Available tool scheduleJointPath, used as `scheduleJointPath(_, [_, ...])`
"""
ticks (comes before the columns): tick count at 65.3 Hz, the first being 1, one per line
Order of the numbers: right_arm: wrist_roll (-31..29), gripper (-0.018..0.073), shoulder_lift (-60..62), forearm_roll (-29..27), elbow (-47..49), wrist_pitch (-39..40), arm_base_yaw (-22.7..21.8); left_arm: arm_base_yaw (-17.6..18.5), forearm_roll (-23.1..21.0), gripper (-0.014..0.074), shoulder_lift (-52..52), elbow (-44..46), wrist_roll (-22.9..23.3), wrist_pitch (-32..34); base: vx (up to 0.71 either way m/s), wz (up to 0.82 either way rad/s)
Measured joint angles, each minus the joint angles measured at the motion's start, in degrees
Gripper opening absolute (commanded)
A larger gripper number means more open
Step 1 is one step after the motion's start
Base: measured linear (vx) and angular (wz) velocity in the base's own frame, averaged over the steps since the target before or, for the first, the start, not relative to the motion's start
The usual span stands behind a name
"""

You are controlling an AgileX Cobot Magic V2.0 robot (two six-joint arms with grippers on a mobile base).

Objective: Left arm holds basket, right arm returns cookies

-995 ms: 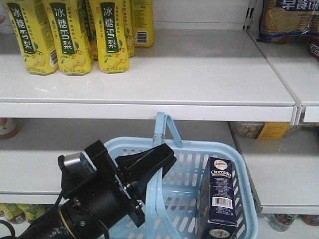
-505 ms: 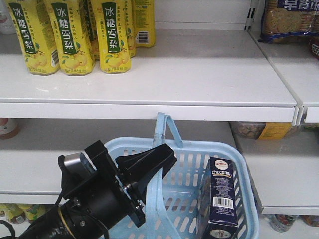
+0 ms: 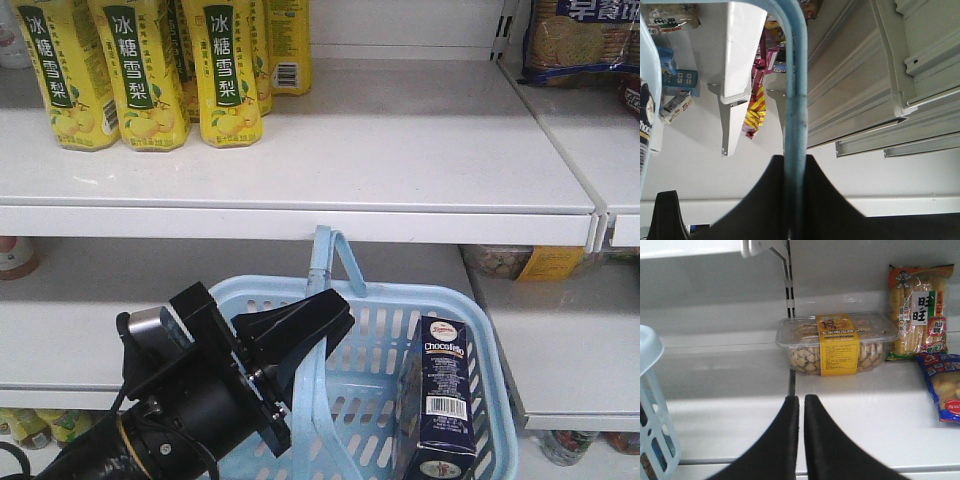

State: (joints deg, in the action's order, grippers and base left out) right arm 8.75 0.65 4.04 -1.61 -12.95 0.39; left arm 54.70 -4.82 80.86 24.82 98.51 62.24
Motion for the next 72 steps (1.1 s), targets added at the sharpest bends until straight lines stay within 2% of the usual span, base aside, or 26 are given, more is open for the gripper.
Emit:
scheduleJointPath(55, [0.00, -0.0006, 0.00, 0.00, 0.00, 0.00, 0.00, 0.00, 0.00, -0.0003, 0.00, 0.00, 0.00, 0.00, 0.00, 0.00])
scheduleJointPath(72, [0.00, -0.0006, 0.00, 0.00, 0.00, 3.13, 0.00, 0.00, 0.00, -0.0003, 0.00, 0.00, 0.00, 0.00, 0.00, 0.00])
